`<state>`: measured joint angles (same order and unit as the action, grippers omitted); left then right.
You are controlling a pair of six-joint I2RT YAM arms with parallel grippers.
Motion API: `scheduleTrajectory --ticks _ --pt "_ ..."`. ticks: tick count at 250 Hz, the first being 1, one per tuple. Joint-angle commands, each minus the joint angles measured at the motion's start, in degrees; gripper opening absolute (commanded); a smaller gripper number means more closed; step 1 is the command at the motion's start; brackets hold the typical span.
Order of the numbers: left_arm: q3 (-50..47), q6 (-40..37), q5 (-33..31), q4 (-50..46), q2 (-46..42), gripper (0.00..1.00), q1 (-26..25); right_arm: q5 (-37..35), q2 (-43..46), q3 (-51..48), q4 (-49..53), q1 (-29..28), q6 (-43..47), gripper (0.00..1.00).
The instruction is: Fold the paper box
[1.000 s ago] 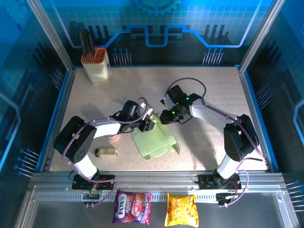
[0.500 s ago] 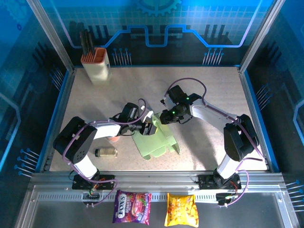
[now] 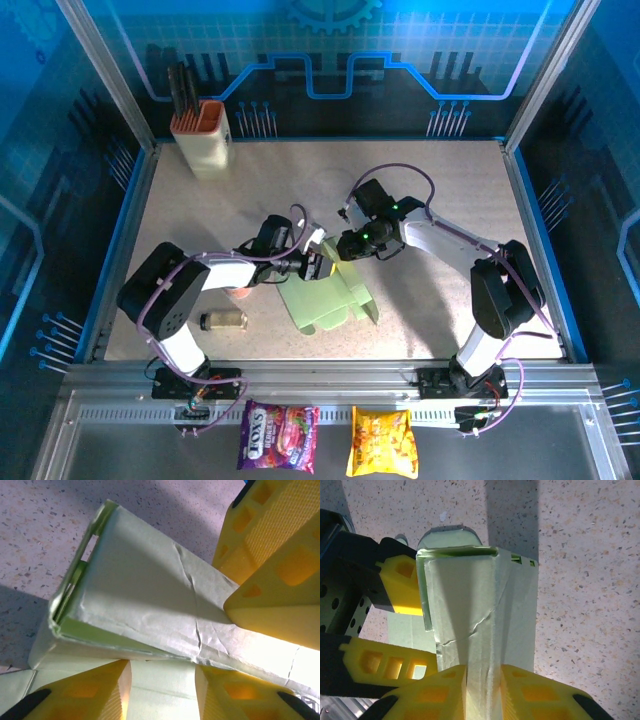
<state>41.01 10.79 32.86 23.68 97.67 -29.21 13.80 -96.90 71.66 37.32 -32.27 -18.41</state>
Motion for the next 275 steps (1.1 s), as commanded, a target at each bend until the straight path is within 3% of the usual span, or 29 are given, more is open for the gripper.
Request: scheduleTrajectory --ticks 1,86,171,232,275 --pt "-1.34 2.59 0.26 6.94 1.01 0.36 -0.15 -0.66 -2.11 -1.46 1.02 0.28 0.48 0.24" --pt "-7.37 6.49 -3.47 15.73 -0.92 0.27 1.90 -5.38 -3.55 -1.19 3.26 -0.99 1.54 0.24" --pt "-8.86 1.38 -8.58 8.58 -5.79 0.21 3.74 -7.78 -4.06 -0.87 4.25 -1.93 1.79 0.24" --pt "-3.80 -7.53 -12.73 1.06 -5.14 0.35 3.79 -7.39 -3.90 -0.73 3.91 -2.01 1.71 0.24" --pt "-1.18 -11.25 -11.05 1.00 -1.12 0.43 3.81 -7.02 -3.74 -0.73 3.97 -1.92 1.73 0.24"
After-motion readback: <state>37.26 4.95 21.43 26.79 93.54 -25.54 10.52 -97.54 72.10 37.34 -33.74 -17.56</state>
